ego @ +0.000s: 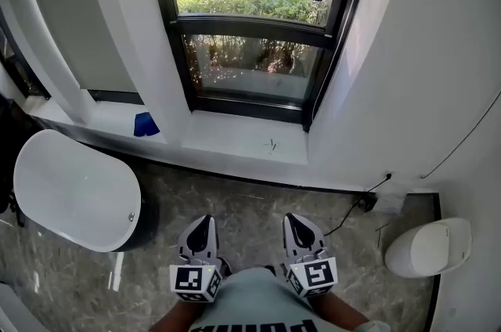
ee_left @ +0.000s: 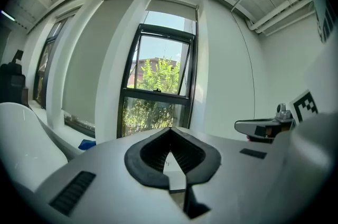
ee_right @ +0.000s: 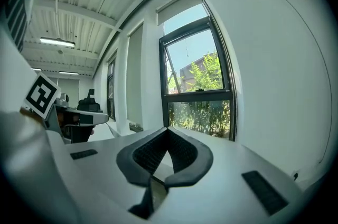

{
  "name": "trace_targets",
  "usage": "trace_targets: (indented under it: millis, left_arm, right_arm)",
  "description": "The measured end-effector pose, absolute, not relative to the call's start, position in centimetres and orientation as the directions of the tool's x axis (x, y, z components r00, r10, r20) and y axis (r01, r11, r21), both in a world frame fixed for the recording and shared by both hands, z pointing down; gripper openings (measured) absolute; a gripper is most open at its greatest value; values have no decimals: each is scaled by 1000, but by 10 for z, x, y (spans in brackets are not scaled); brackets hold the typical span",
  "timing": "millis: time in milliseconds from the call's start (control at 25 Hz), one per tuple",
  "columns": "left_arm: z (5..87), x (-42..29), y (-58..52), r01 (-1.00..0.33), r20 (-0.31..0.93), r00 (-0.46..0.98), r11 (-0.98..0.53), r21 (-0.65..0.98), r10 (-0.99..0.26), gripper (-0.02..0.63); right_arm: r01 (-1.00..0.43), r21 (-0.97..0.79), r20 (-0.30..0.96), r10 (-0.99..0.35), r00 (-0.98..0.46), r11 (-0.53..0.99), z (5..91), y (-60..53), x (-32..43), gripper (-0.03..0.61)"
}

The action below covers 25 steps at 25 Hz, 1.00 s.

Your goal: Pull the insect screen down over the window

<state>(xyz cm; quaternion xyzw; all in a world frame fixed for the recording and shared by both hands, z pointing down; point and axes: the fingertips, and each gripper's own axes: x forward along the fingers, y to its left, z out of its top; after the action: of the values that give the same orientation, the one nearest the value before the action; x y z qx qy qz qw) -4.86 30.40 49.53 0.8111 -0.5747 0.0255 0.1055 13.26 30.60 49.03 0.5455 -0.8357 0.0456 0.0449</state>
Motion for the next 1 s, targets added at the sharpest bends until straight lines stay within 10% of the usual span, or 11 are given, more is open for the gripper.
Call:
trace_targets:
  millis: [1000]
  left_arm:
    - [503,-102,262,-920,168,383,-359,158,-908,14]
  right_arm:
    - [-941,32,122,-936,-331,337,479,266,87,3]
